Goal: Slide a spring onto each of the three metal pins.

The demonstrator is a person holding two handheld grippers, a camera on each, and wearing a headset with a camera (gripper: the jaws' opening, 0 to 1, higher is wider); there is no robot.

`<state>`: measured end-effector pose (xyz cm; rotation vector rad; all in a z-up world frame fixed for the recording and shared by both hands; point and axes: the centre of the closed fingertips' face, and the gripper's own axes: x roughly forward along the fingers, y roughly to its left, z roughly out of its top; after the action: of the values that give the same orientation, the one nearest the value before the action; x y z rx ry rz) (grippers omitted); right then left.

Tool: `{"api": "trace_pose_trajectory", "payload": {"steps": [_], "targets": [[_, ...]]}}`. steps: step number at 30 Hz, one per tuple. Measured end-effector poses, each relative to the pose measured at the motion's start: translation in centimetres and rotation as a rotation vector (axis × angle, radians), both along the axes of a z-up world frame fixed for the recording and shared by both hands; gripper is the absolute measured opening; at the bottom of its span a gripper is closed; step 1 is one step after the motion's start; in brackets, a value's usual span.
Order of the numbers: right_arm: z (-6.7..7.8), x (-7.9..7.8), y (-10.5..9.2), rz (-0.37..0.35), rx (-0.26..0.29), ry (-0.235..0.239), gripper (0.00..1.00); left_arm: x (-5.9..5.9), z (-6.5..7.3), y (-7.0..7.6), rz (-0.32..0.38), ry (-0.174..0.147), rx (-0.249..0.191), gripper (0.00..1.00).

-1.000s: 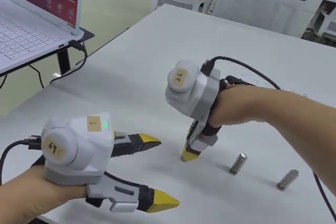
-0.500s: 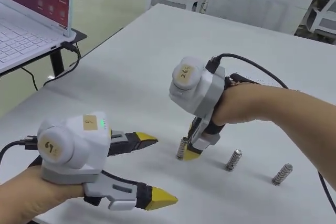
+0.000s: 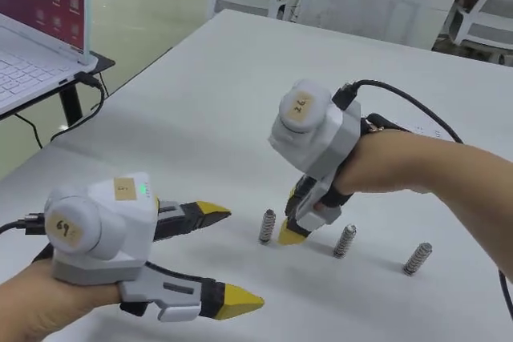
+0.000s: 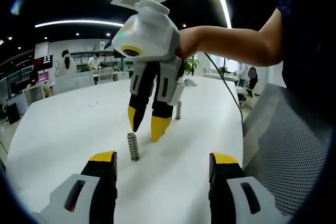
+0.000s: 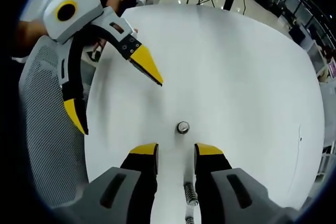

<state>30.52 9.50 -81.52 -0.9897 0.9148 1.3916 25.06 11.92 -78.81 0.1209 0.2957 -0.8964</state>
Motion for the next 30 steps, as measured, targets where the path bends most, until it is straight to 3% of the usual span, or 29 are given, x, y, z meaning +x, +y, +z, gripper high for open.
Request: {"api": "trace_pose_trajectory", "payload": {"steps": [13,30], "targets": [[1.4,-1.8,-1.4,-0.052,0.111,0.004,0.28,-0.2,0.5,-0.8,-0.005,0.002,0.001,0.69],[1.8,-4.4,-3.8,-0.130,0.230,0.036,0.33,-0.5,0.3,-1.7,-0.017,0.020,-0.005,0.72]]}}
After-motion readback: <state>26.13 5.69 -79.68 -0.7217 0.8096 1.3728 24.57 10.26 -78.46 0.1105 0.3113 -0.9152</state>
